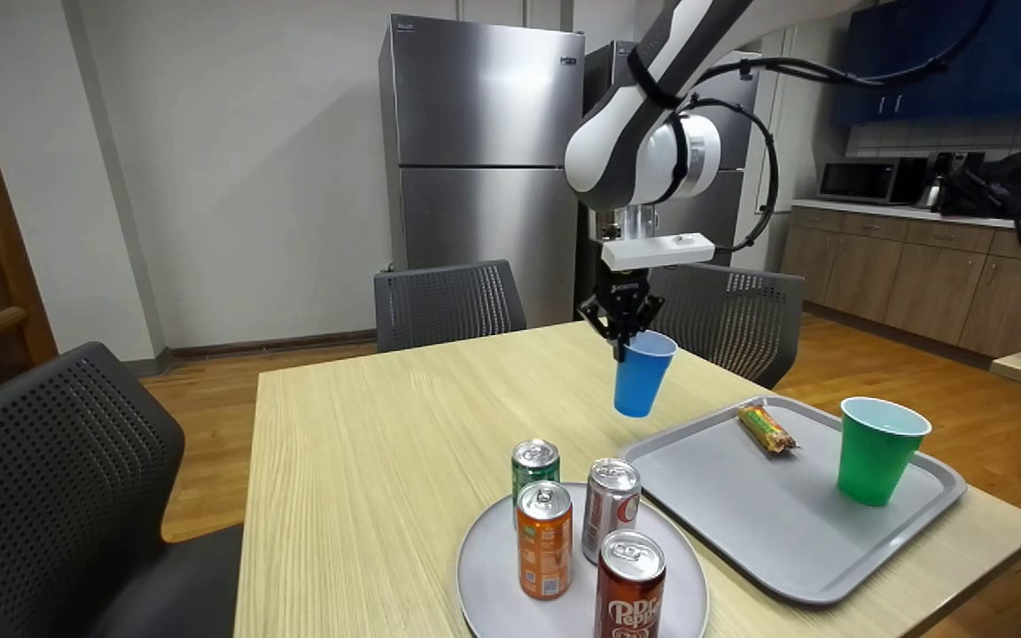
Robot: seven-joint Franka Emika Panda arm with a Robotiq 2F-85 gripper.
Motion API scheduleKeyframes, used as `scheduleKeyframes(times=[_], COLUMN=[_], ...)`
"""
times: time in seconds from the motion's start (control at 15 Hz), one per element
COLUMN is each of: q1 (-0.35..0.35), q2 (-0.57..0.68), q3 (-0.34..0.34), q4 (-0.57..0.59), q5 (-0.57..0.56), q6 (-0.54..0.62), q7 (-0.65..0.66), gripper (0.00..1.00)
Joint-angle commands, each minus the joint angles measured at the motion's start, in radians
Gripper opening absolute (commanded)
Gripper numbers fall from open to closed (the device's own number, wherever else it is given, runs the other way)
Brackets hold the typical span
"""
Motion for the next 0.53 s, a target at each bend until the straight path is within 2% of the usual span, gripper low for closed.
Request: scheduleKeyframes(times=[0.0,0.47], q1=[0.004,0.008], q2=[0.081,0.159], q3=[0.011,0.017], q4=[0.109,0.191], q5=[-0.027,-0.022], q6=[-0.027,-0.041], q7=[-0.037,-0.065], gripper=[0.01,0.01])
